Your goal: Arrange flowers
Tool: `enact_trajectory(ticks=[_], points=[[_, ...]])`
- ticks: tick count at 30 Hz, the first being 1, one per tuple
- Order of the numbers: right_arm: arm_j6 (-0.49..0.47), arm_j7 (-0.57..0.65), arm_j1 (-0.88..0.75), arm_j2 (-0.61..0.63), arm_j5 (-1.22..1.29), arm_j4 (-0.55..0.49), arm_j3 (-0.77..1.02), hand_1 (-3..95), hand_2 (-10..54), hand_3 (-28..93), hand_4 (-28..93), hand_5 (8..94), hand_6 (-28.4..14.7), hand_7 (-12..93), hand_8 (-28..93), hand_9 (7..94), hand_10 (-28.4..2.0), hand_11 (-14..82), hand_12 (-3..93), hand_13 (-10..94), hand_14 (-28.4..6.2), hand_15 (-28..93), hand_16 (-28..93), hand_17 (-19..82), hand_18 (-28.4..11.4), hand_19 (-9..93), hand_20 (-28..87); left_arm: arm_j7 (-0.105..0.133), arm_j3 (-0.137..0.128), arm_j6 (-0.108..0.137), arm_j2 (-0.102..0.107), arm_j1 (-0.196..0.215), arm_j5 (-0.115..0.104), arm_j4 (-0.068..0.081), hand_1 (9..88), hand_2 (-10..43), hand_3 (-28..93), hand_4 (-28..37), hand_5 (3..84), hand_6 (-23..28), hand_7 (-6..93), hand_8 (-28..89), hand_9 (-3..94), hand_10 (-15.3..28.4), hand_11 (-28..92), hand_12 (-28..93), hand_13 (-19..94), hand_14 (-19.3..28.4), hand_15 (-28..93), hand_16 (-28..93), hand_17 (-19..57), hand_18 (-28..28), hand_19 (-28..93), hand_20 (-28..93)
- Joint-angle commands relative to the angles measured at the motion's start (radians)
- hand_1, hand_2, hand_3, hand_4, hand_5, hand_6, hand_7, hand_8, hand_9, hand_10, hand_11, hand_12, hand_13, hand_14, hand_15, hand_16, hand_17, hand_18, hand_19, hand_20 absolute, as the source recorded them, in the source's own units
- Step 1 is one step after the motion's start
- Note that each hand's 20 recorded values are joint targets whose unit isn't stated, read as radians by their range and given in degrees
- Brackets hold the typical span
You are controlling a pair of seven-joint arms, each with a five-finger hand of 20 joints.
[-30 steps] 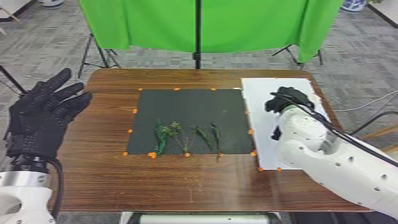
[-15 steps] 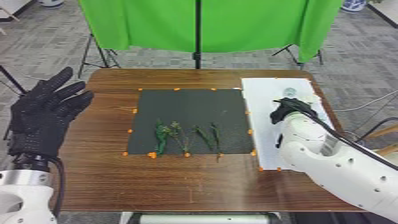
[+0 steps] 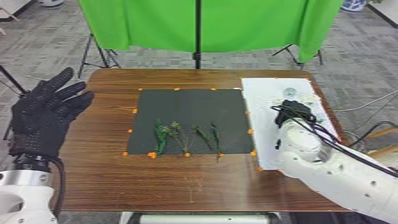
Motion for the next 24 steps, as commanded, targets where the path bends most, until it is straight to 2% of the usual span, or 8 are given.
enact_trajectory(ticks=[1, 5, 8, 10, 13, 14, 20, 24], points=[[0.06, -0.019, -0.009, 0.008, -0.075, -0.017, -0.031, 56.7, -9.5, 70, -28, 81.9, 0.5, 23, 4, 93.4, -8.1, 14.2, 27.4, 88, -5.2, 47, 19, 55, -15.0, 93, 12, -0.005, -0.003, -0.009, -0.005, 0.015, -0.003, 0.002, 21.3, 9.7, 77, -28.3, 35.8, 9.8, 12.4, -9, 30.5, 20.0, 27, 10, 24, 27.3, 52, -10, -6.6, 23.7, 64, 6], [0.151, -0.037, 0.006, 0.007, -0.141, -0.062, -0.072, 56.5, -9.5, 71, -28, 82.5, 0.1, 23, 5, 93.6, -7.7, 16.5, 28.2, 88, -4.9, 48, 20, 55, -15.1, 93, 15, -0.022, -0.023, -0.013, -0.01, 0.022, 0.007, -0.007, 21.3, 9.7, 77, -28.3, 35.8, 9.8, 12.5, -9, 30.5, 19.9, 27, 10, 24, 27.3, 52, -10, -6.6, 23.7, 64, 6], [0.205, -0.066, 0.058, -0.012, -0.183, -0.099, -0.132, 56.4, -9.5, 72, -28, 82.8, -0.1, 23, 5, 93.7, -7.9, 17.5, 27.9, 88, -4.8, 49, 20, 55, -15.4, 93, 19, -0.024, -0.027, -0.01, -0.008, 0.016, 0.006, -0.008, 21.2, 9.7, 77, -28.3, 35.7, 9.8, 12.5, -9, 30.5, 19.9, 27, 10, 24, 27.2, 52, -10, -6.6, 23.7, 64, 6], [0.233, -0.08, 0.105, -0.036, -0.203, -0.121, -0.183, 56.4, -9.5, 72, -28, 83.0, -0.2, 23, 5, 93.7, -8.1, 18.0, 27.9, 88, -4.8, 49, 20, 55, -15.5, 93, 19, -0.034, -0.025, -0.019, -0.007, 0.002, 0.009, -0.004, 21.2, 9.6, 78, -28.3, 35.7, 9.8, 12.5, -9, 30.5, 19.9, 27, 10, 24, 27.3, 52, -10, -6.6, 23.8, 64, 6], [0.216, -0.127, 0.172, -0.105, -0.211, -0.127, -0.246, 56.3, -9.5, 72, -28, 83.4, -0.4, 23, 5, 93.7, -8.1, 18.9, 27.7, 88, -5.0, 50, 20, 55, -15.6, 93, 20, -0.036, -0.026, -0.019, -0.004, -0.005, 0.01, -0.001, 21.2, 9.7, 77, -28.3, 35.7, 9.8, 12.5, -9, 30.4, 19.9, 27, 10, 24, 27.3, 52, -10, -6.6, 23.8, 64, 6], [0.228, -0.131, 0.199, -0.13, -0.208, -0.125, -0.278, 56.2, -9.5, 73, -28, 83.5, -0.4, 23, 5, 93.7, -8.1, 19.3, 27.5, 88, -5.0, 50, 20, 55, -15.8, 93, 21, -0.034, -0.022, -0.009, 0.0, -0.009, 0.003, -0.001, 21.2, 9.7, 77, -28.3, 35.7, 9.7, 12.5, -9, 30.4, 19.9, 27, 10, 24, 27.3, 52, -10, -6.6, 23.7, 64, 6], [0.207, -0.23, 0.272, -0.273, -0.173, -0.098, -0.354, 56.3, -9.5, 73, -28, 83.6, -0.4, 23, 5, 93.7, -8.2, 19.3, 27.6, 88, -5.2, 50, 20, 54, -16.2, 93, 23, -0.043, -0.018, -0.017, 0.0, -0.022, 0.007, 0.004, 21.1, 9.6, 77, -28.3, 35.6, 9.7, 12.4, -9, 30.4, 19.9, 27, 10, 24, 27.3, 52, -10, -6.6, 23.7, 64, 6], [0.204, -0.276, 0.316, -0.354, -0.143, -0.069, -0.41, 55.9, -9.5, 73, -28, 83.5, -0.2, 23, 6, 93.7, -8.2, 19.3, 27.5, 88, -5.1, 50, 21, 54, -16.4, 93, 24, -0.032, -0.024, -0.021, 0.012, -0.026, 0.003, 0.005, 21.0, 9.6, 78, -28.3, 35.6, 9.7, 12.4, -9, 30.4, 19.8, 27, 10, 24, 27.3, 52, -10, -6.6, 23.7, 64, 7]])
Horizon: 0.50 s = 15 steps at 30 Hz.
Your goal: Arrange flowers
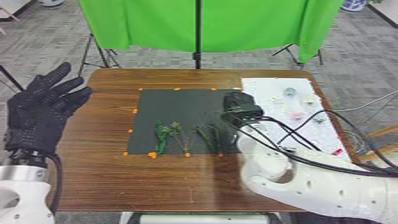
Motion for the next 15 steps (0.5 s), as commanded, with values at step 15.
enact_trajectory(ticks=[15], points=[[0.023, -0.054, 0.201, -0.404, 0.09, 0.124, -0.207, 55.0, -9.5, 73, -28, 83.5, 0.6, 24, 5, 93.7, -8.3, 22.1, 26.9, 88, -4.8, 52, 21, 53, -17.0, 93, 28, 0.022, 0.042, -0.049, 0.07, -0.132, -0.004, 0.038, 21.1, 9.6, 77, -28.3, 35.5, 9.7, 12.4, -9, 30.5, 19.9, 27, 10, 24, 27.4, 52, -10, -6.5, 23.9, 65, 7]])
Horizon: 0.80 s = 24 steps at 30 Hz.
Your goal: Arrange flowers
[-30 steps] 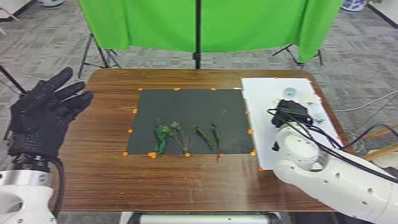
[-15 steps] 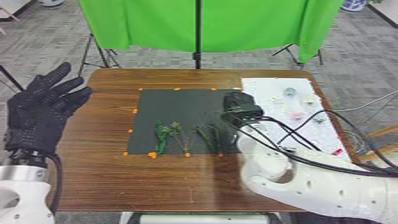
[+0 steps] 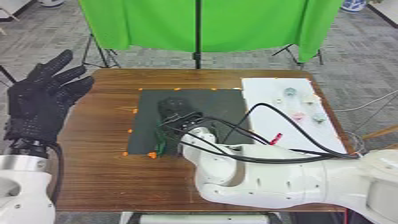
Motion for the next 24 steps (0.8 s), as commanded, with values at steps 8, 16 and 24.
enact_trajectory(ticks=[8, 16, 24], points=[[0.039, 0.09, 0.063, -0.101, 0.05, 0.078, -0.067, 54.9, -9.5, 73, -28, 83.8, 0.9, 24, 4, 93.7, -8.2, 24.4, 26.2, 88, -4.8, 53, 21, 53, -17.3, 93, 31, -0.005, 0.101, -0.056, 0.058, -0.163, 0.001, 0.056, 21.1, 9.6, 77, -28.3, 35.4, 9.7, 12.5, -9, 30.4, 19.8, 27, 10, 24, 27.3, 52, -10, -6.3, 24.1, 65, 7], [0.034, 0.118, 0.03, -0.1, 0.072, 0.094, -0.049, 54.7, -9.5, 70, -28, 86.0, 3.6, 20, 1, 93.7, -7.6, 32.3, 21.7, 89, -4.2, 54, 21, 53, -17.8, 93, 34, -0.071, 0.15, -0.096, 0.045, -0.252, 0.011, 0.094, 21.1, 9.6, 77, -28.3, 35.5, 9.7, 12.5, -9, 30.4, 19.9, 27, 10, 24, 27.4, 52, -10, -6.3, 24.1, 65, 7], [0.104, 0.096, 0.058, -0.105, 0.068, 0.088, -0.08, 54.8, -9.5, 68, -28, 86.6, 5.1, 18, 0, 93.7, -7.0, 36.6, 17.0, 90, -3.8, 54, 22, 53, -17.8, 93, 35, -0.145, 0.18, -0.135, 0.037, -0.32, 0.022, 0.122, 21.1, 9.5, 78, -28.3, 35.4, 9.7, 12.5, -9, 30.4, 19.9, 27, 10, 24, 27.4, 52, -10, -6.3, 24.1, 65, 7]])
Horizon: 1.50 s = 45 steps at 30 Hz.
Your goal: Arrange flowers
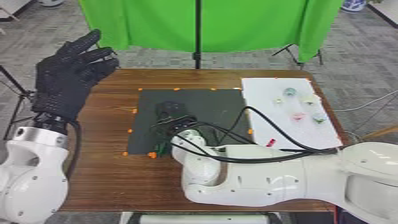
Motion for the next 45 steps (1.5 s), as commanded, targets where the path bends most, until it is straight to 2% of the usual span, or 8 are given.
enact_trajectory(ticks=[1, 9, 15, 19, 26, 35, 39, 45], points=[[0.077, -0.026, 0.031, -0.008, -0.005, -0.008, -0.026, 54.7, -9.5, 68, -28, 86.5, 5.1, 18, 0, 93.7, -6.9, 36.6, 16.9, 90, -3.8, 54, 22, 53, -17.7, 93, 35, -0.066, 0.03, -0.043, -0.014, -0.059, 0.015, 0.032, 21.1, 9.5, 78, -28.3, 35.4, 9.7, 12.5, -9, 30.4, 19.9, 27, 10, 24, 27.3, 52, -10, -6.3, 24.1, 65, 7], [0.138, -0.121, 0.062, -0.006, 0.008, 0.001, -0.079, 54.0, -9.5, 67, -28, 84.8, 6.6, 18, -1, 93.7, -5.8, 35.1, 16.7, 87, -2.9, 57, 23, 50, -16.1, 93, 36, -0.059, 0.051, -0.054, -0.016, -0.084, 0.011, 0.043, 21.1, 9.5, 78, -28.3, 35.4, 9.7, 12.5, -9, 30.3, 19.9, 27, 10, 24, 27.4, 52, -10, -6.3, 24.1, 65, 6], [0.126, -0.099, 0.071, -0.005, 0.009, 0.006, -0.086, 53.9, -9.5, 62, -28, 80.8, 7.7, 19, -3, 93.7, -4.5, 28.0, 19.9, 85, -2.2, 58, 21, 48, -15.4, 93, 36, -0.05, 0.06, -0.057, -0.016, -0.091, 0.008, 0.049, 21.1, 9.5, 78, -28.3, 35.4, 9.7, 12.6, -9, 30.3, 19.9, 27, 10, 24, 27.4, 52, -10, -6.3, 24.2, 66, 6], [0.104, -0.099, 0.05, -0.005, 0.006, 0.005, -0.062, 53.6, -9.5, 59, -28, 75.1, 7.3, 19, -6, 93.7, -4.4, 25.2, 20.2, 85, -2.2, 58, 21, 48, -15.1, 93, 35, -0.067, 0.057, -0.056, -0.02, -0.092, 0.011, 0.049, 21.2, 9.5, 77, -28.3, 35.4, 9.6, 12.6, -9, 30.3, 19.9, 27, 10, 24, 27.3, 52, -10, -6.3, 24.2, 66, 6], [0.06, -0.111, 0.033, 0.002, 0.031, -0.004, -0.032, 49.6, -9.5, 61, -28, 66.4, 6.9, 20, -9, 93.6, -4.7, 24.8, 18.5, 84, -2.1, 59, 21, 48, -15.2, 93, 36, -0.071, 0.065, -0.054, -0.021, -0.097, 0.008, 0.054, 21.2, 9.6, 77, -28.3, 35.5, 9.7, 12.6, -9, 30.3, 19.9, 27, 10, 24, 27.3, 52, -10, -6.3, 24.1, 66, 6], [0.05, -0.12, 0.026, 0.005, 0.041, -0.01, -0.019, 47.2, -9.5, 65, -28, 64.5, 7.0, 19, -15, 92.8, -4.9, 25.2, 18.0, 83, -2.4, 60, 21, 47, -15.2, 93, 36, -0.066, 0.076, -0.052, -0.019, -0.105, 0.009, 0.057, 21.2, 9.6, 77, -28.3, 35.5, 9.8, 12.6, -9, 30.3, 19.9, 27, 10, 24, 27.3, 52, -10, -6.3, 24.1, 66, 6], [0.053, -0.129, 0.026, 0.006, 0.043, -0.012, -0.019, 46.6, -9.5, 65, -28, 61.2, 6.8, 20, -16, 91.4, -5.0, 24.7, 17.5, 83, -2.4, 60, 21, 46, -15.2, 93, 36, -0.065, 0.068, -0.05, -0.019, -0.094, 0.008, 0.053, 21.2, 9.6, 77, -28.3, 35.5, 9.8, 12.6, -9, 30.3, 19.9, 27, 10, 24, 27.4, 52, -10, -6.3, 24.1, 66, 6], [0.078, -0.114, 0.025, 0.004, 0.03, -0.01, -0.02, 46.6, -9.5, 64, -28, 60.1, 6.0, 20, -16, 90.2, -4.9, 22.8, 18.5, 82, -2.6, 61, 20, 46, -15.4, 93, 36, -0.078, 0.075, -0.05, -0.023, -0.102, 0.009, 0.057, 21.3, 9.6, 77, -28.3, 35.6, 9.8, 12.6, -9, 30.3, 19.9, 27, 10, 24, 27.4, 52, -10, -6.2, 24.1, 66, 6]])
